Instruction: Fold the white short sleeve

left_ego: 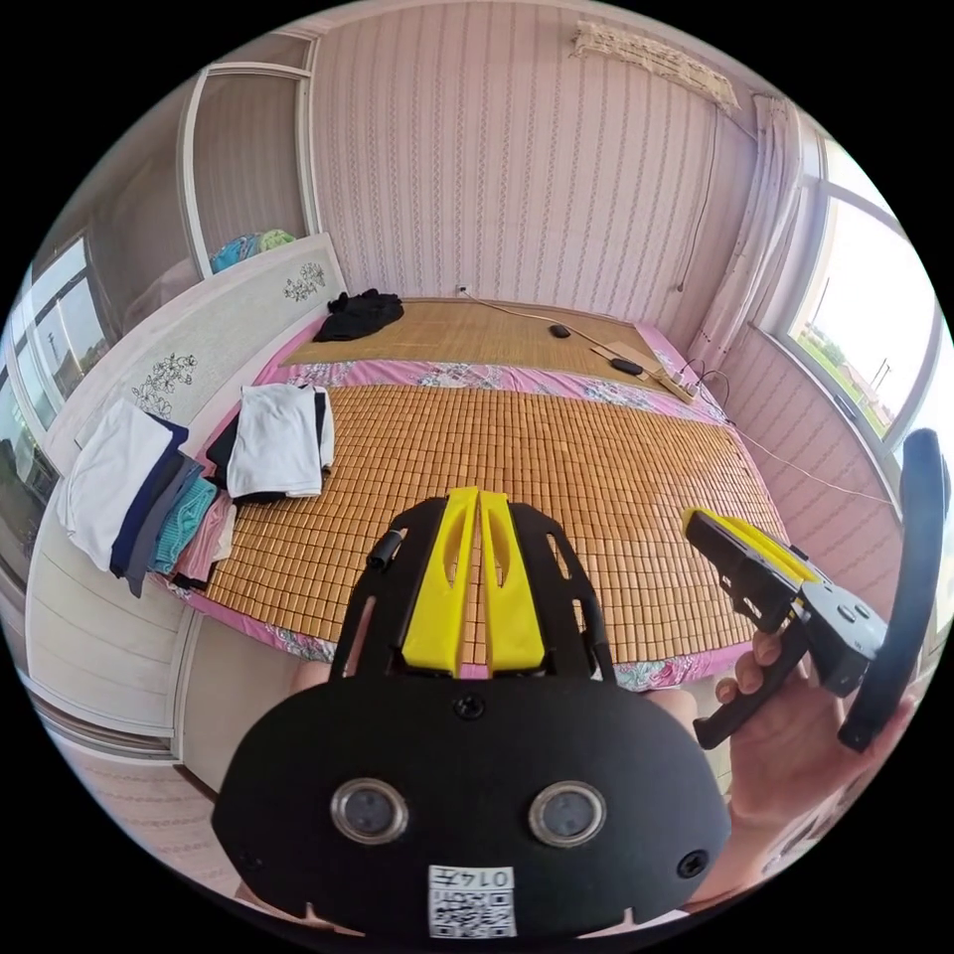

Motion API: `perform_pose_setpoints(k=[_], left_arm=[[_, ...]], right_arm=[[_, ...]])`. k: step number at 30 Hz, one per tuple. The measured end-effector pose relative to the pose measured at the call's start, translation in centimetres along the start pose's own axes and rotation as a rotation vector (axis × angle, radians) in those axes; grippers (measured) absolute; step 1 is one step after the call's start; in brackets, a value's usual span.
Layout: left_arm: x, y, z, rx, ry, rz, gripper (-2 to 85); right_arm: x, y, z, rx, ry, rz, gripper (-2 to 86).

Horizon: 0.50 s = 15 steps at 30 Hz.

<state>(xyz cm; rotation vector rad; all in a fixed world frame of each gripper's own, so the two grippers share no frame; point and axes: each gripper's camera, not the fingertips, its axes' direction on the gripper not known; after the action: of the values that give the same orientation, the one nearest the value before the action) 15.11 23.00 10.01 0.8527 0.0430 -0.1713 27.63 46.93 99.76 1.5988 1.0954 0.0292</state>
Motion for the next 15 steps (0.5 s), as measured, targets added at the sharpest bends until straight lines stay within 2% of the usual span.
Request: perform_pose_setpoints(k=[15], left_arm=[[2.0,1.2,0.9,0.029,-0.060,0.030,-0.7]], right_arm=[[1.8,2.2,-1.4,0.002,0.008,-0.033,8.1]])
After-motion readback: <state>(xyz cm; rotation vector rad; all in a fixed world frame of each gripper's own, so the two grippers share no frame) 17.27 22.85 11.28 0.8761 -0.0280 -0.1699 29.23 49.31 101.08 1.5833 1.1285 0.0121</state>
